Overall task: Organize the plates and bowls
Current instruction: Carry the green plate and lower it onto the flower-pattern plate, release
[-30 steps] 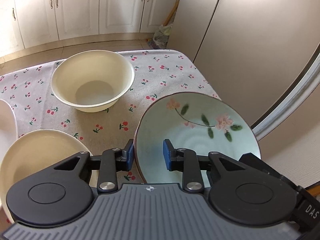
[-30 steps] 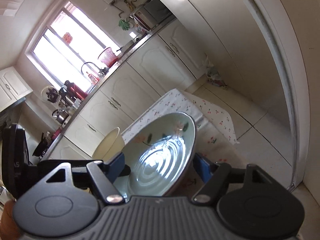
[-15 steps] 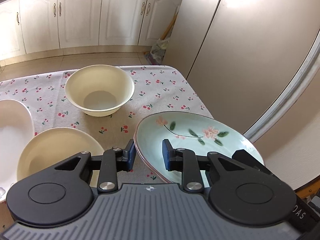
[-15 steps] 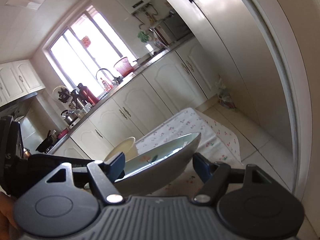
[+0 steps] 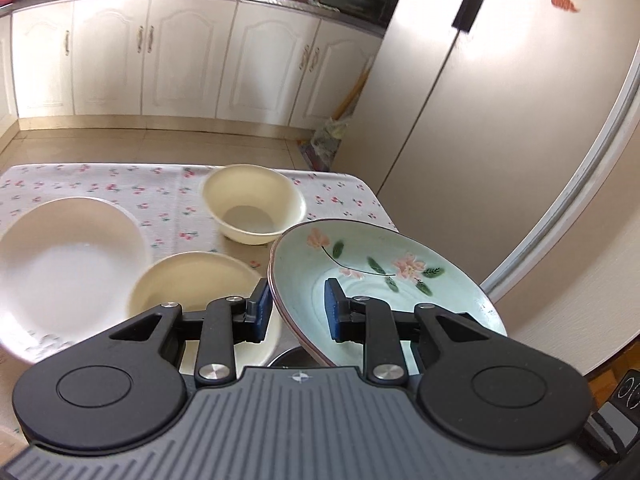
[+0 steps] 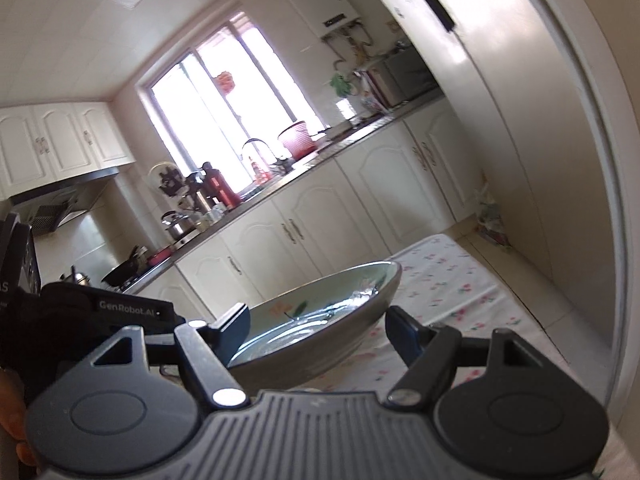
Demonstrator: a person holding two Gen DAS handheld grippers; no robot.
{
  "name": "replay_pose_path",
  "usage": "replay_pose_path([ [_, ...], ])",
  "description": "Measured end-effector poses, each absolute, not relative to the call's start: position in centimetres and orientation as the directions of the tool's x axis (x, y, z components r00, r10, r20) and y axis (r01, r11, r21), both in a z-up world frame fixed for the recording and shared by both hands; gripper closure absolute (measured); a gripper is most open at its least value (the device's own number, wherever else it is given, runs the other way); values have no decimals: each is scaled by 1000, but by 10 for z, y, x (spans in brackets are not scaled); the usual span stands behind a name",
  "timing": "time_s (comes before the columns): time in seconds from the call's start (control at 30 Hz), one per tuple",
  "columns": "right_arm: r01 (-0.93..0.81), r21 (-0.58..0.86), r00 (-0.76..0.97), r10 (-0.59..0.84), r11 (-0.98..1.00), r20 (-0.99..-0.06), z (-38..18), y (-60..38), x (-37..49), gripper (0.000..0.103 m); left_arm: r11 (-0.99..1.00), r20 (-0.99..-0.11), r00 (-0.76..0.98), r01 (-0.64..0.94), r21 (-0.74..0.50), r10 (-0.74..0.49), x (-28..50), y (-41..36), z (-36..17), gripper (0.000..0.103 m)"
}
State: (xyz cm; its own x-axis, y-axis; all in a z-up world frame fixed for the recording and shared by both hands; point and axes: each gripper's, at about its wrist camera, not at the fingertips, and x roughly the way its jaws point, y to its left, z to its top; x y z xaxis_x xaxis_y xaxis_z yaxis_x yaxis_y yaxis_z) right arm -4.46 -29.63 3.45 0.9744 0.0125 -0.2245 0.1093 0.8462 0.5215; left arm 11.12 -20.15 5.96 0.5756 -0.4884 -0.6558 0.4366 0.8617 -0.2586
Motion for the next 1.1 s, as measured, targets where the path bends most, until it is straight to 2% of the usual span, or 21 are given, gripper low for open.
replay_pose_path([
  [0.3, -16, 458, 968, 129, 889, -217, 53, -230, -54, 28, 890, -610, 648, 349, -293, -455, 73, -120, 79, 76],
  [0.6, -196, 428, 923, 314, 882, -223, 56, -152, -64, 28, 930, -595, 725, 187, -316, -348, 26, -21, 73, 76],
  [0.83, -293, 417, 865, 425, 860, -268, 51, -105, -64, 28, 940, -590, 763, 63, -336, -262, -8, 42, 62, 76],
  [1.1, -320, 385, 811, 460, 866, -361, 36, -74, -64, 28, 946, -618, 763, -26, -324, -191, -19, 68, 41, 76],
])
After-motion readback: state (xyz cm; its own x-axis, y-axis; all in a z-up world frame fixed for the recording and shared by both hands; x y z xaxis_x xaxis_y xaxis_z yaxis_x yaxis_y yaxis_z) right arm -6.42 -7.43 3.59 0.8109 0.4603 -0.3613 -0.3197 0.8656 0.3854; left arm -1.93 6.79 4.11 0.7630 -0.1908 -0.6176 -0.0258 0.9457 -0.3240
